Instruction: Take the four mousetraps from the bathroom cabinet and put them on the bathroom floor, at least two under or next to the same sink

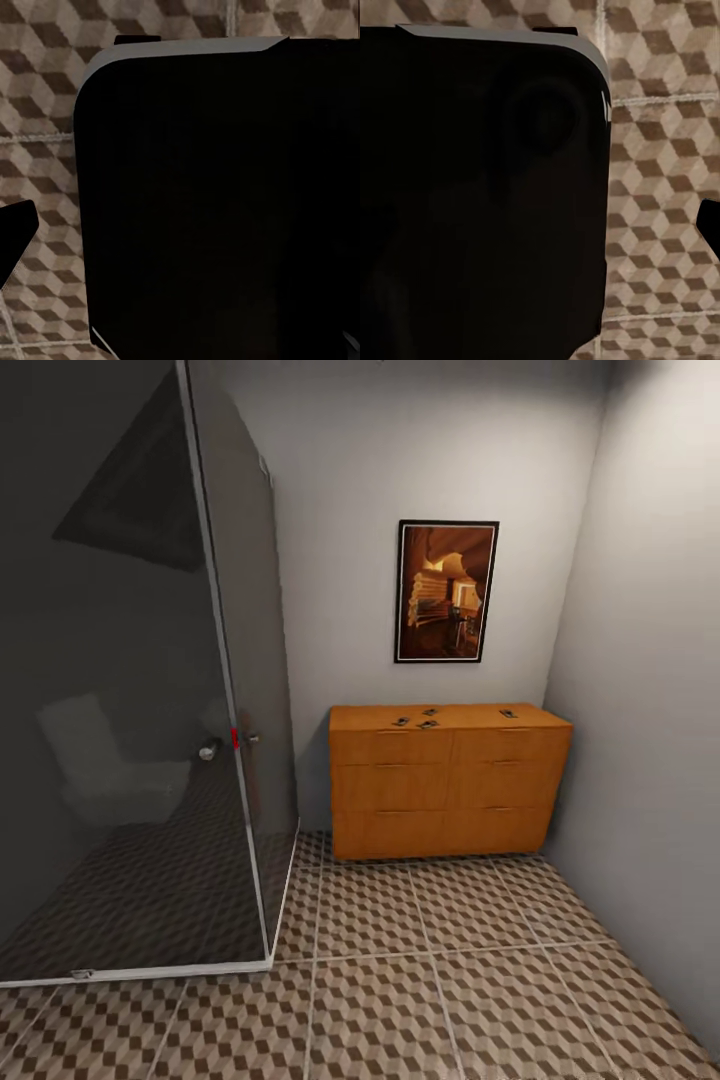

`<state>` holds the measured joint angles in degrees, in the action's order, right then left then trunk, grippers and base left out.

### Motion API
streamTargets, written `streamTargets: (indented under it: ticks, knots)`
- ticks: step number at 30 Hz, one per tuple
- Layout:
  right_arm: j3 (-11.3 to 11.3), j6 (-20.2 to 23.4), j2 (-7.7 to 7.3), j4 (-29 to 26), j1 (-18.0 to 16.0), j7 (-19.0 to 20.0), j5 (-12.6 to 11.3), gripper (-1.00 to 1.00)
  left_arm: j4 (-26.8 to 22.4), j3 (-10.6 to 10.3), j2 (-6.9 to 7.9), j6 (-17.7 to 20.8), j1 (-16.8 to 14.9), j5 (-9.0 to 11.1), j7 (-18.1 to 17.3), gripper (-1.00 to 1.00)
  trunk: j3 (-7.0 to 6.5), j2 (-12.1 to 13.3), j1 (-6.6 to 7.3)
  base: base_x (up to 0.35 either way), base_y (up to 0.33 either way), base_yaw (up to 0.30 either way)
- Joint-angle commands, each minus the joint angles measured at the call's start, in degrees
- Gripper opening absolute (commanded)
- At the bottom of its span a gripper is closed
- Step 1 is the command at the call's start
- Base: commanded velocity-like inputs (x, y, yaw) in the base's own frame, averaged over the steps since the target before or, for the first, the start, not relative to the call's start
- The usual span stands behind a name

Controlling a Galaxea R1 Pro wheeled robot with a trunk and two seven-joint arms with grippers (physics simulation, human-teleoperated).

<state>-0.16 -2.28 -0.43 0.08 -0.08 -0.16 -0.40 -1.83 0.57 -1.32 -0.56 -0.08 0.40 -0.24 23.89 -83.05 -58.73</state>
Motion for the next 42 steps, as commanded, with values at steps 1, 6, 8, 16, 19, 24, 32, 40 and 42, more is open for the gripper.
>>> streamTargets:
  ticks: [1, 6, 8, 16, 19, 24, 32, 40, 42]
  knots:
    - [-0.02, -0.21, 0.00, 0.01, -0.01, -0.02, -0.04, 1.00, -0.01, 0.05, 0.00, -0.06, -0.01, 0.04, -0.03, 1.00, 0.02, -0.03, 0.00, 0.000, 0.000, -0.236]
    - [-0.02, -0.21, 0.00, 0.01, -0.01, -0.02, -0.04, 1.00, -0.01, 0.05, 0.00, -0.06, -0.01, 0.04, -0.03, 1.00, -0.12, -0.03, 0.00, 0.000, 0.000, -0.236]
    - [-0.02, -0.23, 0.00, 0.01, -0.01, -0.02, -0.04, 1.00, -0.01, 0.05, 0.00, -0.06, -0.01, 0.04, -0.03, 1.00, -0.18, -0.03, 0.00, 0.000, 0.000, -0.236]
    - [-0.02, -0.23, 0.00, 0.01, -0.01, -0.02, -0.04, 1.00, -0.01, 0.05, 0.00, -0.06, -0.01, 0.04, -0.03, 1.00, -0.40, -0.03, 0.00, 0.000, 0.000, -0.236]
    - [-0.02, -0.25, 0.00, 0.01, -0.01, -0.02, -0.04, 1.00, -0.01, 0.05, 0.00, -0.06, -0.01, 0.04, -0.03, 1.00, -0.49, -0.03, 0.00, 0.000, 0.000, -0.236]
    - [-0.02, -0.24, 0.03, 0.01, -0.01, -0.02, -0.04, 1.00, -0.01, 0.05, 0.00, -0.06, -0.01, 0.04, -0.03, 1.00, -0.63, -0.03, 0.00, 0.000, 0.000, -0.236]
    - [-0.02, -0.22, 0.08, 0.01, -0.01, -0.02, -0.01, 1.00, -0.01, 0.05, 0.00, -0.06, -0.01, 0.04, 0.00, 1.00, -0.84, -0.03, 0.00, 0.000, 0.000, -0.218]
    - [-0.02, -0.19, 0.04, 0.01, -0.01, -0.08, 0.10, 1.00, -0.01, 0.04, 0.00, -0.06, -0.01, 0.04, 0.02, 1.00, -0.91, -0.03, 0.00, 0.000, 0.000, -0.076]
    - [0.00, -0.19, 0.03, 0.01, -0.01, -0.10, 0.14, 1.00, -0.01, 0.04, 0.00, -0.06, -0.01, 0.04, 0.01, 1.00, -0.91, -0.03, 0.00, 0.000, 0.000, -0.026]
